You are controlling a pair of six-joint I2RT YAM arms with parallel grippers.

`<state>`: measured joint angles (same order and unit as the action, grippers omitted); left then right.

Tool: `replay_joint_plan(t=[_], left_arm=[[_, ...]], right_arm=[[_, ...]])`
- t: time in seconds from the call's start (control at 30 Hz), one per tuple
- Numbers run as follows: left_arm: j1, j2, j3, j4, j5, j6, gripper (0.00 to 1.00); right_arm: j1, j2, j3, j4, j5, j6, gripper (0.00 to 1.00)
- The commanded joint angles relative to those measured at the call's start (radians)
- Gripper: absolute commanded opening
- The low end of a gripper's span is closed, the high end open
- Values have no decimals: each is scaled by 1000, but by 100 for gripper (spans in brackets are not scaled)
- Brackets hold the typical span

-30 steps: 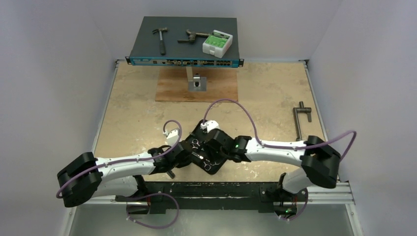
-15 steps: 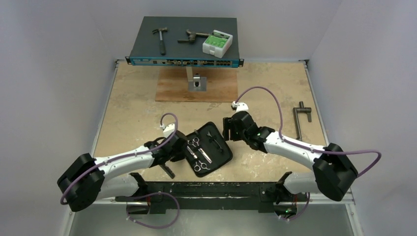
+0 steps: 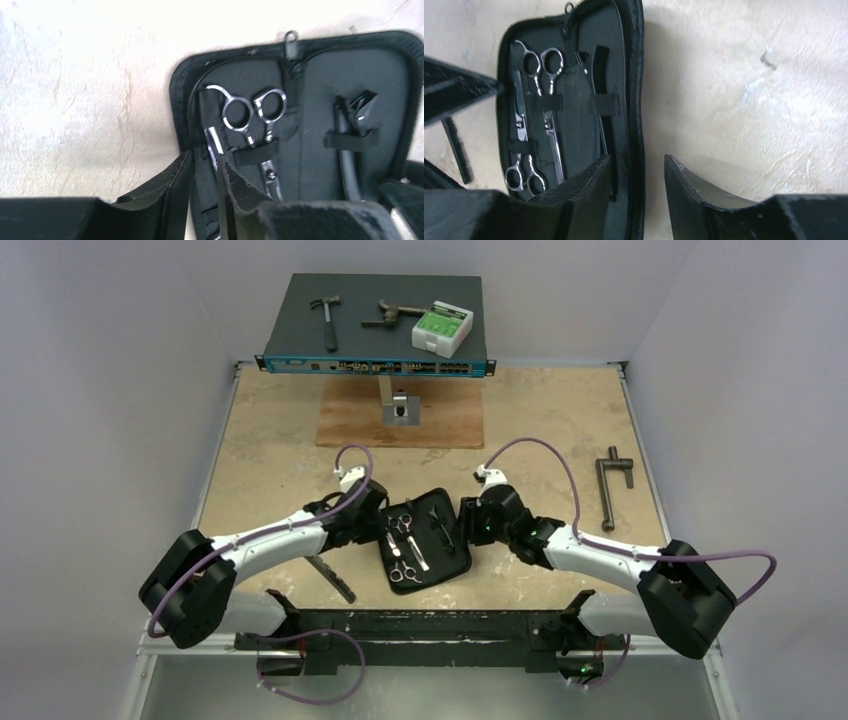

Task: Sort the hair-cutting tools
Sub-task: Adjust the hairdressing tool bag at the center of the board, then move the comb to the center of the board.

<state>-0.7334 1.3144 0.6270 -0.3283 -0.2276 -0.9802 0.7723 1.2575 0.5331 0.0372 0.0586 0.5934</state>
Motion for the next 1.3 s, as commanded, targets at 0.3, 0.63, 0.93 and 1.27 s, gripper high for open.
replay_joint_plan(t=[0.3, 0.63, 0.93, 1.27], left_arm=[[19, -222, 26, -224, -160, -9, 59], [45, -497, -90, -781, -343, -591, 58], [48, -452, -115, -757, -324, -666, 59], [55, -300, -73, -660, -268, -537, 49]], right_arm=[[0, -183, -122, 65, 0, 75, 38], [0, -288, -160, 23, 1, 72, 53], [0, -293, -177, 55, -24, 65, 53], [-1, -403, -81, -132, -54, 49, 59]])
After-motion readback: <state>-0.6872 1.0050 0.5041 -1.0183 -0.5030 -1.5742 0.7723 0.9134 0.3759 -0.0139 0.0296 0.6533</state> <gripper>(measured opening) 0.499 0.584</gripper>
